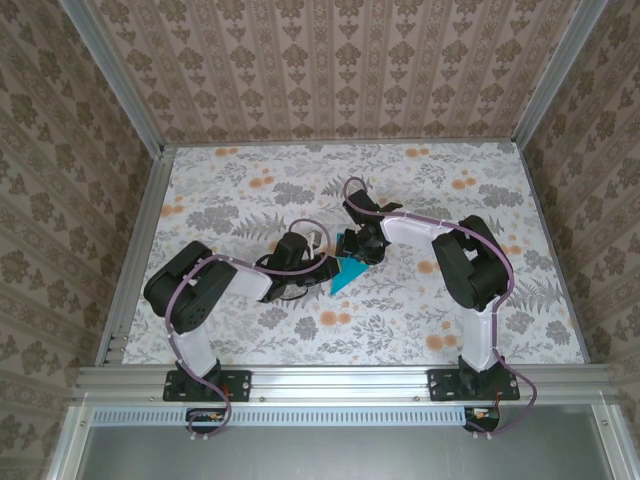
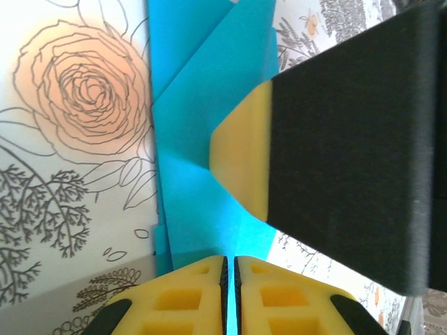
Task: Fold a paper plane with a square sheet of paper (pick it up from the middle)
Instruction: Fourth fold the wing at the center of the table.
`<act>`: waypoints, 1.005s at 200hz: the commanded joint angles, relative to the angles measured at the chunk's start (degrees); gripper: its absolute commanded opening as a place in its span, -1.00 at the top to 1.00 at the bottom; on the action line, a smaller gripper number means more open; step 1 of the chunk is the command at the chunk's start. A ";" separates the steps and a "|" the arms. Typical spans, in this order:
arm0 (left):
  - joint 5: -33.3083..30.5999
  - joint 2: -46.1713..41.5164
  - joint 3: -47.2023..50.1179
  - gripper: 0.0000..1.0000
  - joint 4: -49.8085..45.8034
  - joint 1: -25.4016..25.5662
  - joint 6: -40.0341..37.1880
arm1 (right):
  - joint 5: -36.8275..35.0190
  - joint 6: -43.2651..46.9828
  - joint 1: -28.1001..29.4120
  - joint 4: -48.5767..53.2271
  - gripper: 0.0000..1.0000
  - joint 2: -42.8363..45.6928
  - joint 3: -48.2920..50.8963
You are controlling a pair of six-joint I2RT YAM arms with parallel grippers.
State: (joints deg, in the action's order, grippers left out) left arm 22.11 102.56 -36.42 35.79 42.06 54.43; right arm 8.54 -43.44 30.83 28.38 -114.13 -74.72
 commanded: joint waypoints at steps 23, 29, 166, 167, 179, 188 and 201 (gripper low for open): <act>-0.05 0.92 -1.57 0.74 -3.14 0.52 0.28 | -4.14 0.29 0.02 3.69 -0.10 -8.14 3.61; 0.03 1.08 -1.59 0.75 -3.01 0.52 0.32 | -4.14 0.29 0.04 3.65 -0.10 -8.21 3.56; -1.89 2.29 -1.12 0.78 -5.68 0.91 1.38 | -3.66 0.47 0.20 3.96 -0.09 -8.57 3.10; -1.85 2.29 -1.16 0.78 -5.70 0.91 1.38 | -3.64 0.47 0.20 3.96 -0.09 -8.57 3.09; -1.98 2.51 -1.27 0.79 -6.33 1.00 1.38 | -3.31 0.47 0.20 3.95 -0.09 -8.01 2.85; -2.12 2.68 -1.36 0.80 -6.91 1.09 1.38 | -3.03 0.45 0.20 4.10 -0.09 -7.46 2.45; -2.29 2.90 -1.46 0.81 -7.72 1.13 1.42 | -2.40 0.46 0.20 4.10 -0.09 -6.13 1.75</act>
State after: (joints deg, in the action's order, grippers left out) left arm 20.78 103.28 -37.28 33.06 42.50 54.92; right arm 8.56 -43.44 30.83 29.52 -114.48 -75.70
